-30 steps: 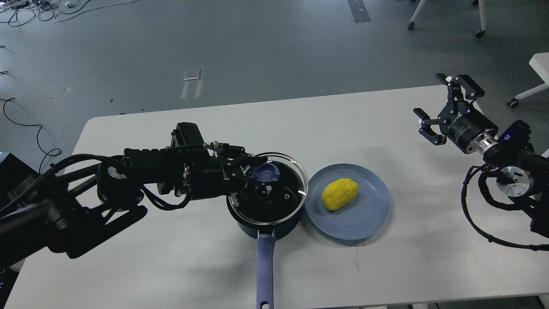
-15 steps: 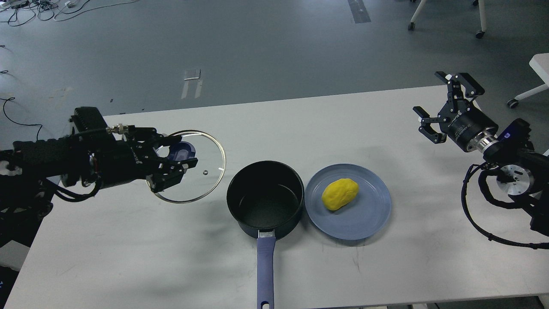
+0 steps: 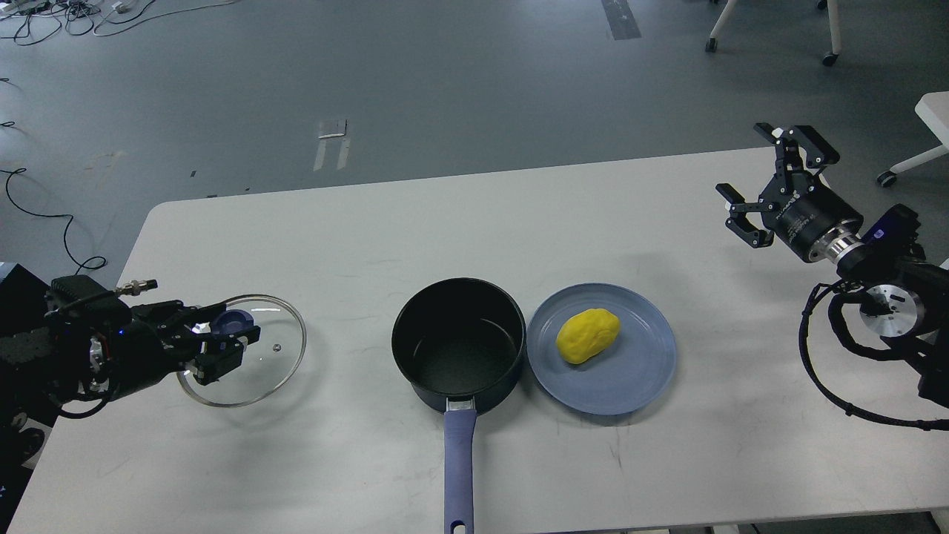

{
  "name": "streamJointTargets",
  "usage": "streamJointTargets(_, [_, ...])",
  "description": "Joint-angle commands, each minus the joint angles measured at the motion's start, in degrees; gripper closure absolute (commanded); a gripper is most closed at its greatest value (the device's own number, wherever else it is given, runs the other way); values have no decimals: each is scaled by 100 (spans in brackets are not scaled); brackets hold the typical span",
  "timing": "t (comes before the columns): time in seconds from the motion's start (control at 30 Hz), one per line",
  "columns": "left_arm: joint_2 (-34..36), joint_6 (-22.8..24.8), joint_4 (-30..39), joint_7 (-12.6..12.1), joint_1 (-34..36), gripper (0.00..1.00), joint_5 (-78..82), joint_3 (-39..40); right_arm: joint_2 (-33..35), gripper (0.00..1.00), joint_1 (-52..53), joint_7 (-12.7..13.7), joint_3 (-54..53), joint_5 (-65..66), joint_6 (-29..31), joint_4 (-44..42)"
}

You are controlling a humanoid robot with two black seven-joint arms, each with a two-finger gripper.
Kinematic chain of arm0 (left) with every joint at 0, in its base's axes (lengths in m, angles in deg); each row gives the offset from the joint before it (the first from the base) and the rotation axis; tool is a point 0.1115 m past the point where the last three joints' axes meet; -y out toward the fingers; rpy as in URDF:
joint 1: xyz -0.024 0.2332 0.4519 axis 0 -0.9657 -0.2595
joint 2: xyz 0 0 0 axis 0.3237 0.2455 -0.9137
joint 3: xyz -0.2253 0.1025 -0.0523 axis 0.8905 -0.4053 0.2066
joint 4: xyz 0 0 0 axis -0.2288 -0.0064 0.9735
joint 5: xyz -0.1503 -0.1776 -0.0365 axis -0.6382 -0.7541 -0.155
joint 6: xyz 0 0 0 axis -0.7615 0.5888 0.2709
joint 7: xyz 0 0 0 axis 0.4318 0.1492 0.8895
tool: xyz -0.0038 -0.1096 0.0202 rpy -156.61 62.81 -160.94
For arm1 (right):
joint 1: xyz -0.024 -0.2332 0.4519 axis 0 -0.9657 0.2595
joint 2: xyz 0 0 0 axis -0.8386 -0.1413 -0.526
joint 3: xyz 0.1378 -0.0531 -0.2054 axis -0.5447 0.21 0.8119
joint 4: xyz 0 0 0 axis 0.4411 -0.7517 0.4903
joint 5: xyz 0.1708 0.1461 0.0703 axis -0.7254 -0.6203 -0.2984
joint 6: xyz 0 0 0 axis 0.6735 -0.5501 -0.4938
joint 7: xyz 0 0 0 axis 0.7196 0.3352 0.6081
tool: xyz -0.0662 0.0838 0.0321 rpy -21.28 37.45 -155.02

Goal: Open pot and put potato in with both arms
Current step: 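Set the glass lid on the table and withdraw the left gripper, then reach the right gripper down to the yellow potato and grasp it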

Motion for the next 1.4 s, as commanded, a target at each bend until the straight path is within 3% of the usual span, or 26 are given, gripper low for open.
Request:
streamJointTargets(0.0, [-77,-84,-223,1,-177,40,-19,1,-9,0,-9,0,0,0,0,0])
streamJointTargets(0.13, [-253,-111,-416,1,-204,28,-28,-8,0,0,-9,0,0,0,0,0])
streamJointTargets(0.3, [-262,-119,-416,1,-230,23,-28,1,-9,0,8,0,0,0,0,0])
streamJointTargets(0.5, [-297,-119,-416,1,-222,5,-80,9,-9,0,17,0,0,0,0,9])
streamJointTargets(0.73, [-183,38,-127,1,243,3,-1897,88,377,0,368,0,359,272,0,360])
streamJointTargets(0.87, [-60,986,-56,1,894,3,-3944,97,755,0,1211,0,1159,869,0,711])
streamJointTargets(1.0, [19,2426,-74,1,1570,3,-6402,132,1080,0,2456,0,2124,1956,0,1159])
streamJointTargets(1.07, [10,2805,-91,1,1650,2,-7221,132,1081,0,3037,0,2633,2624,0,1378])
streamJointTargets(1.17, [10,3026,-91,1,1659,2,-7778,132,1020,0,3705,0,3223,3555,0,1773])
streamJointTargets(1.37, [-16,3036,-91,1,1659,2,-7841,132,546,0,4814,0,4278,5901,0,2600])
